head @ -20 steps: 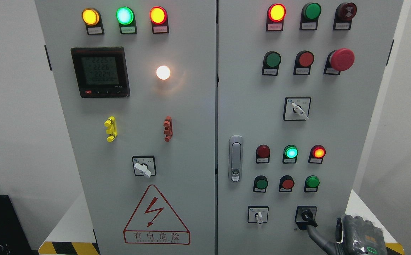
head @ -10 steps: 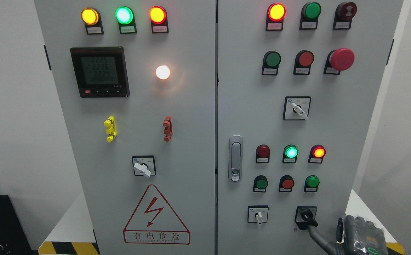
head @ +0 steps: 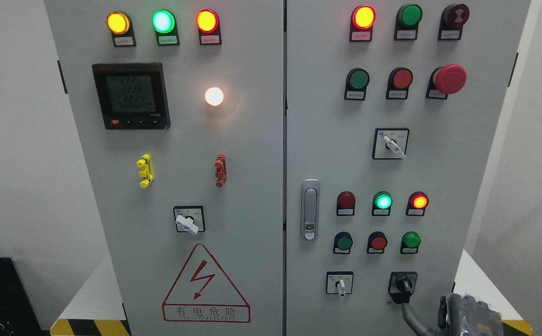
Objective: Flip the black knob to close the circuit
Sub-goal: 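Release the knob and lower the right hand away from the cabinet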
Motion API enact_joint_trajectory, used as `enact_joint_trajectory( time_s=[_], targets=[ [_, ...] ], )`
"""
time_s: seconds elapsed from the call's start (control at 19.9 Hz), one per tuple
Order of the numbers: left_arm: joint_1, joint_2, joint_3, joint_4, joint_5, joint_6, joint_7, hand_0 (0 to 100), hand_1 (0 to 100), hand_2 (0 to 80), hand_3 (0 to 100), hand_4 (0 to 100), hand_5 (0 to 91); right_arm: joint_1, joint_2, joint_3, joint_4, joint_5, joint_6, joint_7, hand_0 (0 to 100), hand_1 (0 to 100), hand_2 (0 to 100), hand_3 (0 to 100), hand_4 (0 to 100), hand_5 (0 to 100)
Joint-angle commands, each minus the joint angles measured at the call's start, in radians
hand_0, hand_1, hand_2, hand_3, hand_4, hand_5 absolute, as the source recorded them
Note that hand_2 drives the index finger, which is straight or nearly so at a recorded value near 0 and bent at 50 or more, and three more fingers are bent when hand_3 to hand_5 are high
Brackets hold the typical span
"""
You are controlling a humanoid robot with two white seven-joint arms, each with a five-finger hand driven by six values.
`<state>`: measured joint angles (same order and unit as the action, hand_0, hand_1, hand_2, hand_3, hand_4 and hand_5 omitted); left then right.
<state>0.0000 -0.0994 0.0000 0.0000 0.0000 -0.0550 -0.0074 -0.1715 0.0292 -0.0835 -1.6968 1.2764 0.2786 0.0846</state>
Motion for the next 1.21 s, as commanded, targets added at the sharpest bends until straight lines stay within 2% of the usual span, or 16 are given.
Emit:
enact_joint_trajectory(
  time_s=[0.0, 0.1, 0.2, 0.3, 0.35, 0.45, 0.5, 0.55, 0.6, 0.65, 0.75, 0.85, 1.0, 1.15],
  targets=[
    [0.034, 0.000, 0.011, -0.034, 0.008, 0.000, 0.000, 0, 0, 0.0, 5, 3, 0.0, 0.024, 0.040, 0.041, -0.018, -0.024, -0.010, -0.016, 0, 10, 89, 100, 79, 87],
    [0.034, 0.000, 0.011, -0.034, 0.008, 0.000, 0.000, 0, 0, 0.0, 5, 3, 0.0, 0.033, 0.055, 0.041, -0.032, -0.136, -0.033, -0.038, 0, 10, 86, 100, 79, 87],
    [0.034, 0.001, 0.011, -0.034, 0.008, 0.000, 0.000, 0, 0, 0.0, 5, 3, 0.0, 0.073, 0.055, 0.039, -0.076, -0.250, -0.071, -0.071, 0, 9, 82, 100, 81, 85],
    [0.034, 0.000, 0.011, -0.034, 0.008, 0.000, 0.000, 0, 0, 0.0, 5, 3, 0.0, 0.133, 0.064, 0.030, -0.139, -0.358, -0.081, -0.066, 0, 8, 73, 100, 80, 78],
    [0.034, 0.000, 0.011, -0.034, 0.008, 0.000, 0.000, 0, 0, 0.0, 5, 3, 0.0, 0.170, 0.066, 0.028, -0.170, -0.449, -0.087, -0.063, 0, 8, 70, 97, 79, 75],
    [0.034, 0.001, 0.011, -0.034, 0.008, 0.000, 0.000, 0, 0, 0.0, 5, 3, 0.0, 0.251, 0.067, 0.018, -0.242, -0.700, -0.117, -0.055, 0, 8, 53, 83, 69, 59],
    [0.034, 0.000, 0.011, -0.034, 0.008, 0.000, 0.000, 0, 0, 0.0, 5, 3, 0.0, 0.297, 0.067, 0.005, -0.273, -0.856, -0.143, -0.040, 0, 8, 49, 78, 65, 55],
    [0.034, 0.000, 0.011, -0.034, 0.008, 0.000, 0.000, 0, 0, 0.0, 5, 3, 0.0, 0.343, 0.067, -0.011, -0.297, -0.985, -0.171, -0.014, 0, 8, 41, 66, 55, 45],
    [0.034, 0.000, 0.011, -0.034, 0.008, 0.000, 0.000, 0, 0, 0.0, 5, 3, 0.0, 0.390, 0.067, -0.030, -0.320, -1.099, -0.202, 0.018, 0, 8, 27, 46, 38, 27],
    [0.034, 0.000, 0.011, -0.034, 0.008, 0.000, 0.000, 0, 0, 0.0, 5, 3, 0.0, 0.435, 0.067, -0.050, -0.330, -1.184, -0.232, 0.056, 0, 7, 21, 38, 31, 21],
    [0.034, 0.001, 0.011, -0.034, 0.008, 0.000, 0.000, 0, 0, 0.0, 5, 3, 0.0, 0.510, 0.069, -0.088, -0.328, -1.290, -0.310, 0.124, 0, 3, 6, 19, 14, 0],
    [0.034, 0.000, 0.011, -0.034, 0.008, 0.000, 0.000, 0, 0, 0.0, 5, 3, 0.0, 0.558, 0.069, -0.107, -0.322, -1.362, -0.378, 0.170, 0, 0, 0, 12, 7, 0],
    [0.034, 0.000, 0.011, -0.034, 0.008, 0.000, 0.000, 0, 0, 0.0, 5, 3, 0.0, 0.592, 0.067, -0.111, -0.322, -1.413, -0.450, 0.205, 0, 0, 0, 8, 5, 0],
    [0.034, 0.001, 0.011, -0.034, 0.008, 0.000, 0.000, 0, 0, 0.0, 5, 3, 0.0, 0.598, 0.069, -0.111, -0.322, -1.419, -0.466, 0.215, 0, 0, 0, 7, 4, 0]
  ],
)
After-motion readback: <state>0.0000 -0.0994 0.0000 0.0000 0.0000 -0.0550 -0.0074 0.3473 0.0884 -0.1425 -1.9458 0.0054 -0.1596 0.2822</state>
